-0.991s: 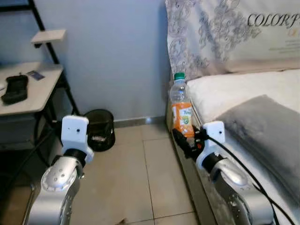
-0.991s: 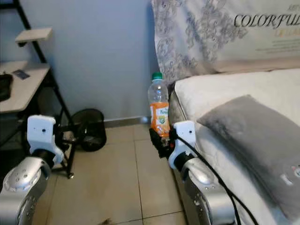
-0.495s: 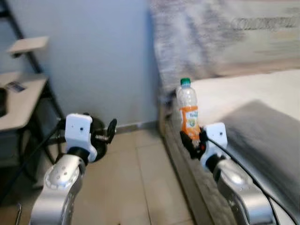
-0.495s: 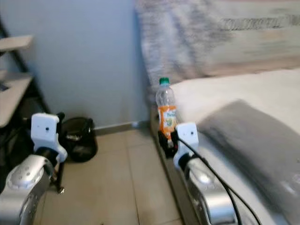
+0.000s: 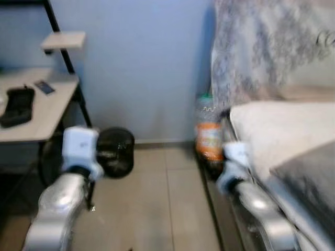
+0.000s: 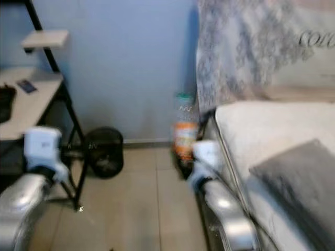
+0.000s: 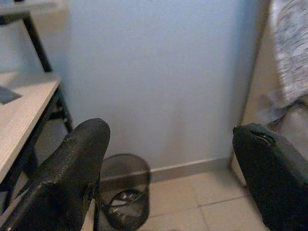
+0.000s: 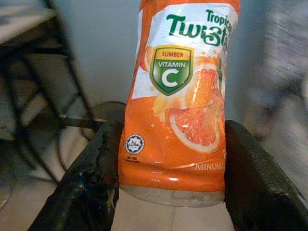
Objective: Clean up the room
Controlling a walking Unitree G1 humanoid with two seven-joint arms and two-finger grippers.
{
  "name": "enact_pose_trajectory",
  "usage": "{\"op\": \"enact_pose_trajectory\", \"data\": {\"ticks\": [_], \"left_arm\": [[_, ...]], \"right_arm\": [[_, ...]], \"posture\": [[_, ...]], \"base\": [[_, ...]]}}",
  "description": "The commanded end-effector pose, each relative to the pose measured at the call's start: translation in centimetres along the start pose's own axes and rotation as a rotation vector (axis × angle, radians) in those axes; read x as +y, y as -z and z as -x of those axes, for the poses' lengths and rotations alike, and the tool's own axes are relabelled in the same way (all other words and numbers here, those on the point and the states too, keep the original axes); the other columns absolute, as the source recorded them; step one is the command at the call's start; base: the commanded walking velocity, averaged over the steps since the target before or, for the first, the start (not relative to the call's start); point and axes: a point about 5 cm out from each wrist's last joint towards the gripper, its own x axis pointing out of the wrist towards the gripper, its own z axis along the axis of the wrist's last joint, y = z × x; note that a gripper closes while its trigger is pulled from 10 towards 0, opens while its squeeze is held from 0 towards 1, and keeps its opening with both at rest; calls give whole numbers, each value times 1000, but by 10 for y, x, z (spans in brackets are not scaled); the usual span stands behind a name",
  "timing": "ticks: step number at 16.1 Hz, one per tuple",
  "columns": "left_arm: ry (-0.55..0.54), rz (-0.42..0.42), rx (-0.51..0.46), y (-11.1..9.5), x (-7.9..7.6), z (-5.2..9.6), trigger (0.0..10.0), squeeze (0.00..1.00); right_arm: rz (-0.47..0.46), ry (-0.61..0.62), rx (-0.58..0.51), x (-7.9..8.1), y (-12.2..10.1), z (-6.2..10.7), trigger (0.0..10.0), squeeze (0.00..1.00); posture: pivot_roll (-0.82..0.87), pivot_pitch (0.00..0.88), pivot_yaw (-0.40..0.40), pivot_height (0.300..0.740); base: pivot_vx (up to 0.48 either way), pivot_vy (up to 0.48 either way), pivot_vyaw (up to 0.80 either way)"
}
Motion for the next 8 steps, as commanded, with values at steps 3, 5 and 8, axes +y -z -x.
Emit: {"op": "enact_pose_trajectory", "data": {"ticks": [3, 5, 8], "left_arm": [[40, 13, -18, -4, -10, -1, 10000, 0], [40, 14, -16, -4, -11, -1, 10000, 0], [46, 17, -12, -3, -10, -1, 10000, 0]], "right_arm": [[49, 85, -7, -16, -1, 5, 10000, 0], [55, 94, -9, -18, 0, 5, 10000, 0], [48, 81, -4, -17, 3, 7, 10000, 0]], "posture": [[-30, 0, -3, 740], [-27, 0, 0, 740], [-23, 0, 8, 740]], "base": [[341, 0, 0], [343, 0, 0], [341, 0, 0]]}}
